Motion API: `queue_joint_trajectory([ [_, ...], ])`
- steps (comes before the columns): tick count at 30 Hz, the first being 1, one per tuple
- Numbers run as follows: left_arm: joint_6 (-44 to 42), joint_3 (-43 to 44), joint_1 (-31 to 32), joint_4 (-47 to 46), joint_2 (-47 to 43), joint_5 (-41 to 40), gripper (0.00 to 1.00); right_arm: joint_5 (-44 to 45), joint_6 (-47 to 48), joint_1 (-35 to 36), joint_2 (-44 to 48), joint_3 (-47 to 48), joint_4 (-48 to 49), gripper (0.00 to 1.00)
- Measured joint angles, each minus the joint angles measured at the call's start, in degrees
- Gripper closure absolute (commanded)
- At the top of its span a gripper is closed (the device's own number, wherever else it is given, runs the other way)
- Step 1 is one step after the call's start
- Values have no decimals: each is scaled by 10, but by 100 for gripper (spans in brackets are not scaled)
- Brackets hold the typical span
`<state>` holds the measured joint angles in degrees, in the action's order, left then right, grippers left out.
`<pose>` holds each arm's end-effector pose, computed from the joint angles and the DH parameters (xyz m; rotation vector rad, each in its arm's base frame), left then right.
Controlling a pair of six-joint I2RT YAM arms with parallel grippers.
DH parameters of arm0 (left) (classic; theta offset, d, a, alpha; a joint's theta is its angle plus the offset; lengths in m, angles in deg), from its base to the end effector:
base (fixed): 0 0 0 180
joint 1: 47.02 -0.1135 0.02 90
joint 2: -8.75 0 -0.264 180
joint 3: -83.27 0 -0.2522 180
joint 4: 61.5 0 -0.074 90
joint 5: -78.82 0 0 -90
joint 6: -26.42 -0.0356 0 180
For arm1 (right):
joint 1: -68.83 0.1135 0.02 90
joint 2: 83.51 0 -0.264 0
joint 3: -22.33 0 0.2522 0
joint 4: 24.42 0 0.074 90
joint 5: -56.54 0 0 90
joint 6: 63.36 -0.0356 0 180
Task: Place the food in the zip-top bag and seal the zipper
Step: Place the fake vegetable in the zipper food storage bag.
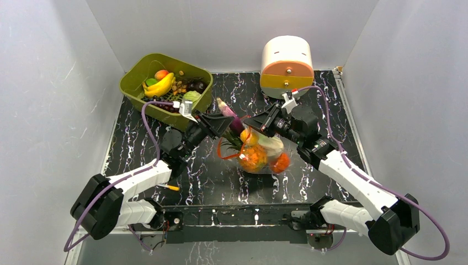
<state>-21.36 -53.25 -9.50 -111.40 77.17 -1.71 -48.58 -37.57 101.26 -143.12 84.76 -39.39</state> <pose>0.1951 -0.1572 0.2987 0.1096 1.2392 -1.3188 0.2012 0.1388 0.3308 0.3430 1.9917 1.3895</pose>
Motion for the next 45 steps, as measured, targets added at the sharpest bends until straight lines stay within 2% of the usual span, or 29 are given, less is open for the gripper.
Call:
queue_joint_trajectory([
  [6, 17, -8, 11, -2, 15, -11, 100, 3, -2, 1, 2, -8, 0, 100],
  [10, 64, -13, 12, -13, 12, -26, 100, 4, -2, 1, 16, -8, 1, 100],
  [15, 112, -30, 13, 12, -34, -59, 100, -1, -6, 1, 23, -13, 21, 100],
  [20, 96, -15, 21, 38, -63, -79, 100, -2, 27, 2, 23, -13, 0, 100],
  [26, 68, -3, 50, 35, -20, -79, 100, -2, 57, 1, 37, -50, -25, 100],
  [33, 28, 4, 89, 88, -11, -93, 100, -2, 57, 1, 60, -71, -28, 100],
  [40, -15, 12, 102, 86, 42, -85, 100, -3, 56, 1, 58, -73, -27, 100],
  [45, 14, 12, 110, 63, 89, -78, 100, -7, 45, 1, 45, -73, -15, 100],
])
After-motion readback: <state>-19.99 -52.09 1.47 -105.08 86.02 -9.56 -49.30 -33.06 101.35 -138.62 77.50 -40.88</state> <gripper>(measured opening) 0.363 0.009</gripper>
